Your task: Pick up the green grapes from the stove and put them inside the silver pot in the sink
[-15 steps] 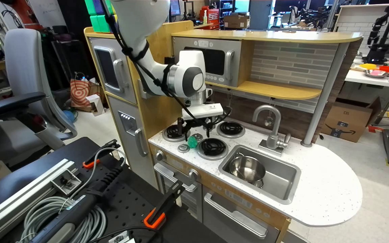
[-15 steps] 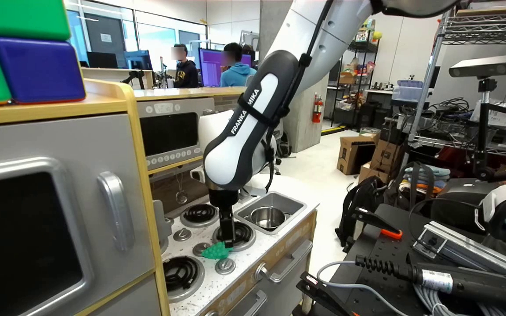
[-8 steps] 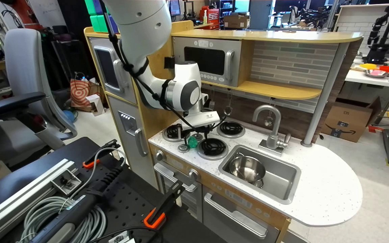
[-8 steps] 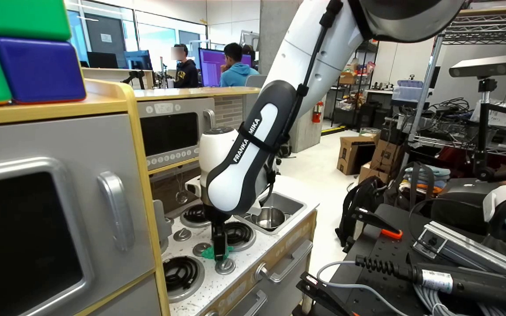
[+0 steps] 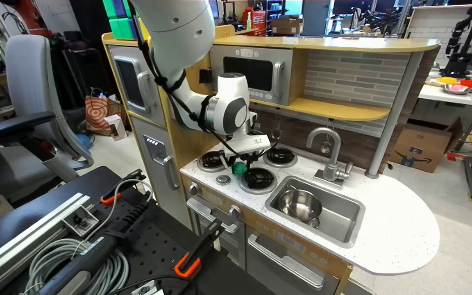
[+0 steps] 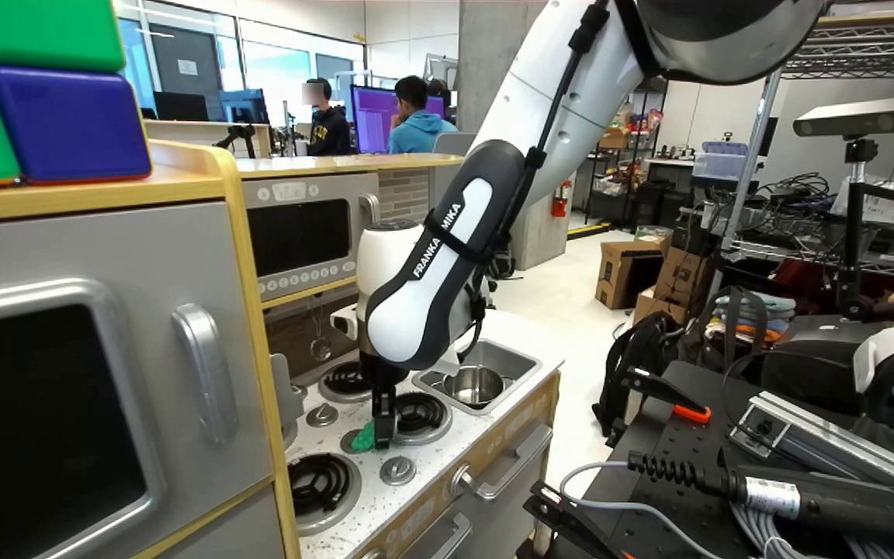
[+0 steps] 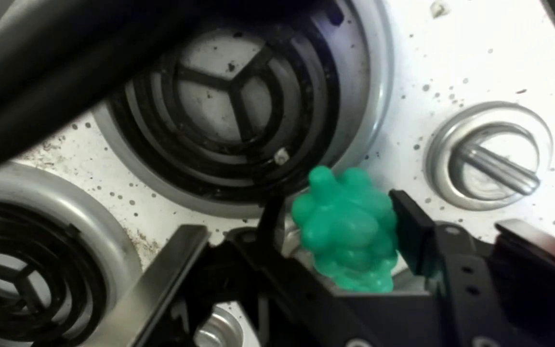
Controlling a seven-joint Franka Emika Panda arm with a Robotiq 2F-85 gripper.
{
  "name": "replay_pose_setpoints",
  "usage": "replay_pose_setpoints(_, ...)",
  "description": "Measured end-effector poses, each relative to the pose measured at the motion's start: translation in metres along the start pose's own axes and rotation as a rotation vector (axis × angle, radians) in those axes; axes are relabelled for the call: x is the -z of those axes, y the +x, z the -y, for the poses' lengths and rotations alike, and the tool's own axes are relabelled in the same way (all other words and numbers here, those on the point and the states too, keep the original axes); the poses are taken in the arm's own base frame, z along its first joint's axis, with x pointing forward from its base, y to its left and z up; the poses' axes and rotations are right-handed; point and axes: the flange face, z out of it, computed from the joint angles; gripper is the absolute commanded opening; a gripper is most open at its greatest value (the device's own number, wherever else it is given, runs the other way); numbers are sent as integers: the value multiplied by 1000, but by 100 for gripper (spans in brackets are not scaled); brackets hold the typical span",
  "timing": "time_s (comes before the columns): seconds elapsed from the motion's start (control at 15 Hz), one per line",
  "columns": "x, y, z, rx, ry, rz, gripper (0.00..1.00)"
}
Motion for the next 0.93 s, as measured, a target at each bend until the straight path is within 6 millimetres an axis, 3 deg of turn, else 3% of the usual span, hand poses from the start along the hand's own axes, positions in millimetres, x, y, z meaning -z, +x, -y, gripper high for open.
replay_pose_setpoints(0.33, 4, 3, -1, -11, -6, -36, 19)
replay_pose_setpoints(0.53, 13, 0, -15, -49, -50, -92, 19)
replay_pose_setpoints(0.67, 19, -13, -32, -113, -64, -100, 19)
replay_pose_setpoints(0.93, 10, -67, -66, -291, -57, -43, 19)
